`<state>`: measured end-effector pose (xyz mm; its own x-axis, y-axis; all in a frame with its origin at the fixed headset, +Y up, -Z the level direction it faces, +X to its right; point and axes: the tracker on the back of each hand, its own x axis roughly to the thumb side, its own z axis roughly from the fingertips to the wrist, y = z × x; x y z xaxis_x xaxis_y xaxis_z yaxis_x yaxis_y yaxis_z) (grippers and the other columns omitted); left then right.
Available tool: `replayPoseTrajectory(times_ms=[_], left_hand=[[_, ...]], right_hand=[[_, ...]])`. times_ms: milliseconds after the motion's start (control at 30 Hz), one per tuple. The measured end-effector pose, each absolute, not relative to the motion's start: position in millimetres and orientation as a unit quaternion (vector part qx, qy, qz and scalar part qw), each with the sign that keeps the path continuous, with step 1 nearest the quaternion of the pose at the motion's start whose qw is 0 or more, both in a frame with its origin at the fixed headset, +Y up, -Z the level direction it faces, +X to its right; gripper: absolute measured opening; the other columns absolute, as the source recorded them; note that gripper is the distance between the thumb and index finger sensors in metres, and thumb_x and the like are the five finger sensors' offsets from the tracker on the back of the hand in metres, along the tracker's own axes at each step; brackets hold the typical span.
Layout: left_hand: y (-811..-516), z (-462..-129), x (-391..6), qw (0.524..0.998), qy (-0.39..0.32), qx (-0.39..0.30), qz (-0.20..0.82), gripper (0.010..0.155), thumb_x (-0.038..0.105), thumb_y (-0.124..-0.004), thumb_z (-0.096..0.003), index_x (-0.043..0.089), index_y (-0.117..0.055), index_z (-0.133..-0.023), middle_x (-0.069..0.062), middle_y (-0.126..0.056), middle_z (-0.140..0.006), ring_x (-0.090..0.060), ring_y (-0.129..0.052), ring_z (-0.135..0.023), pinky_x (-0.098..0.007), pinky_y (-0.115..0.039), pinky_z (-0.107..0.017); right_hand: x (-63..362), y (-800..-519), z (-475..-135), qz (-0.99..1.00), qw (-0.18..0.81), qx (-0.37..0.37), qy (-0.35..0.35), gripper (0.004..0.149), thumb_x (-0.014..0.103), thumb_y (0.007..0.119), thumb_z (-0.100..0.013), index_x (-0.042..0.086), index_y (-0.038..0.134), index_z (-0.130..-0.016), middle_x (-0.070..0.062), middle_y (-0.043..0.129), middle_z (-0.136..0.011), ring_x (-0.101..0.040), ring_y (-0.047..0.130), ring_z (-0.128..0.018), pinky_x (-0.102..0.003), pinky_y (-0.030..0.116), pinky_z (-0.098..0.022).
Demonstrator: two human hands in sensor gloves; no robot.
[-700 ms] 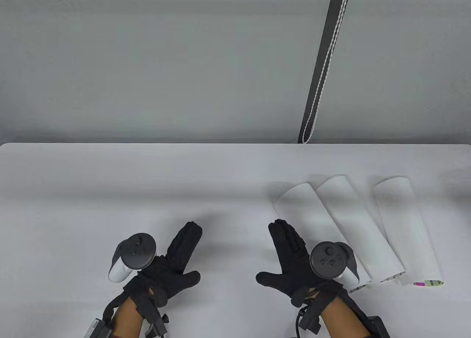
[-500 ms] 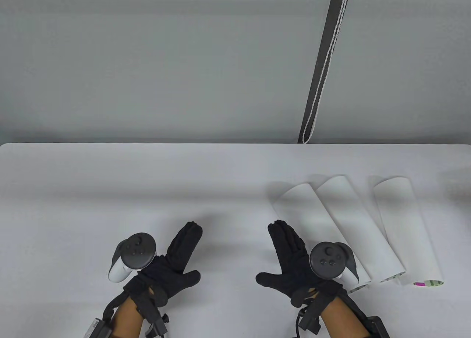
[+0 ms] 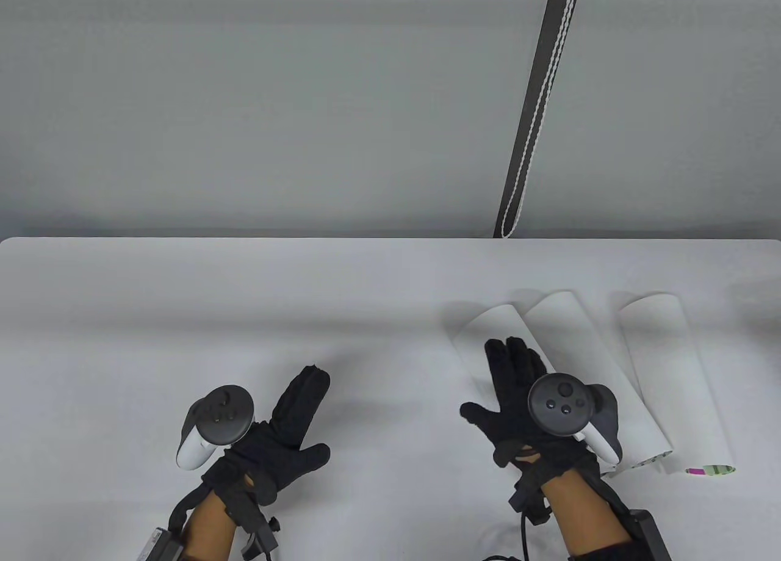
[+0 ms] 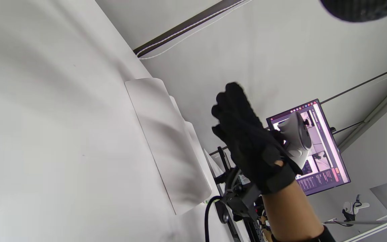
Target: Unroll mouse pads and stack together
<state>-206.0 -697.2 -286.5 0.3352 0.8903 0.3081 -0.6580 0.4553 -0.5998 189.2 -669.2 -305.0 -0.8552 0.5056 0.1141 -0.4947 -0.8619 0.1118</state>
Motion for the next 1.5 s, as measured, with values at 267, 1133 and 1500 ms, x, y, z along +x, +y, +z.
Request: replayPoseTrajectory(times_ms=[267,1133,1500], left_hand=[[-697.9,-285.2,-201.3,0.785,-0.311,-0.198,0.497,0.102,0.082,-0.061,-0.0364,0.034,-0.005,-0.108,-0.011,0.003,-0.115,-0.050,-0.002,-0.105,-0.079,-0.017,-0.063],[-705.6,-289.4,-194.6,0.788,-0.232,-0.173,0.543,0.097,0.075,-0.065,-0.0393,0.029,-0.017,-0.110,-0.015,-0.017,-0.116,-0.047,-0.026,-0.107,-0.073,-0.033,-0.068],[-719.5,-306.8,-150.0,0.724,-0.185,-0.285,0.601,0.096,0.074,-0.065,-0.0429,0.023,-0.020,-0.111,-0.016,-0.033,-0.116,-0.047,-0.046,-0.104,-0.068,-0.044,-0.070]], right_hand=[[204.2,-721.8,-323.7,0.984,0.083,-0.079,0.133,0.100,0.052,0.089,-0.048,0.012,0.020,-0.109,-0.031,0.023,-0.110,-0.060,0.033,-0.100,-0.077,0.038,-0.064],[182.0,-682.3,-313.3,0.927,0.372,0.027,0.032,0.091,0.023,0.089,-0.050,0.017,0.019,-0.108,-0.024,0.061,-0.101,-0.040,0.089,-0.077,-0.048,0.082,-0.052],[127.6,-710.9,-311.4,0.696,0.669,0.210,0.158,0.092,0.030,0.084,-0.056,0.023,0.009,-0.109,-0.027,0.046,-0.107,-0.043,0.079,-0.086,-0.051,0.076,-0.059]])
